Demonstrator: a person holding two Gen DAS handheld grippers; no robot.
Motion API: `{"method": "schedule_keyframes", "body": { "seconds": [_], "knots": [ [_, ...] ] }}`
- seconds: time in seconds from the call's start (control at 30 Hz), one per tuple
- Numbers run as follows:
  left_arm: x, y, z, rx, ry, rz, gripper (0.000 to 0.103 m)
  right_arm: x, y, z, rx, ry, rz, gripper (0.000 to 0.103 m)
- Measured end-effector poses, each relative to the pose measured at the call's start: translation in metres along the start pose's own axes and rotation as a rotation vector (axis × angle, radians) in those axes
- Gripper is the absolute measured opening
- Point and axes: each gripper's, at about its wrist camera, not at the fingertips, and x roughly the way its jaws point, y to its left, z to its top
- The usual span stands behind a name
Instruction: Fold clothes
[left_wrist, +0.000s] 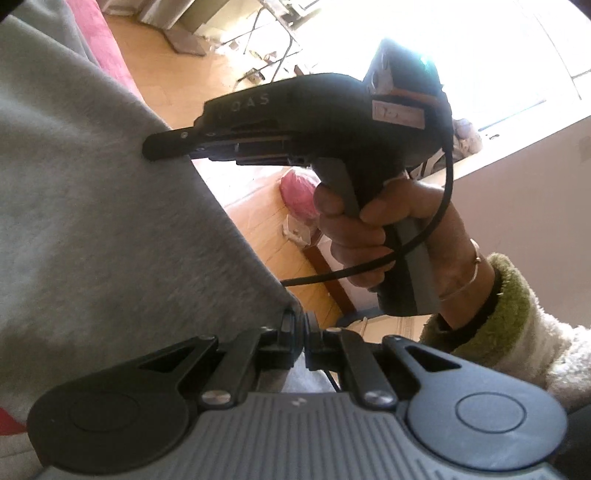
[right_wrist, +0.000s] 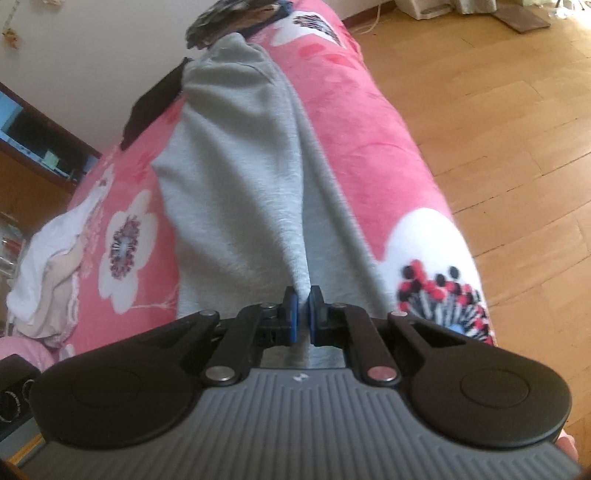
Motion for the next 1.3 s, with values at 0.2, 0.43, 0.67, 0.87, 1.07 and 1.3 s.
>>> {"method": "schedule_keyframes", "body": {
  "seconds": [0.2,0.43,0.67,0.87,1.07,1.3],
  "knots": [
    [0.046,-0.008,0.019,-0.006,0.024,-0.003,0.005,-0.002,-0.009,-0.004,-0.030,-0.015,-0.019,0.004],
    [0.082,0.012,0.021,-0.055,0.084,0.017,0.006,0.018,-0.022,-0.013,-0.136,0.009,-0.133,0.004],
    [0.090,0.014,0.017,-0.095,0.080,0.012,0.035,0.031,-0.030,-0.019,-0.177,0.013,-0.158,0.005],
    [0.054,-0.016,0.004,0.009,0.012,0.077,0.082,0.023,-0.034,-0.021,-0.146,-0.001,-0.139,0.017],
    [0.008,-0.024,-0.011,0.067,-0.033,0.112,0.094,0.008,-0.041,-0.033,-0.139,-0.031,-0.270,0.067],
    [-0.061,0.001,-0.029,0.063,-0.106,0.180,0.099,-0.022,-0.032,-0.050,-0.163,-0.061,-0.372,0.071]
  ]
}}
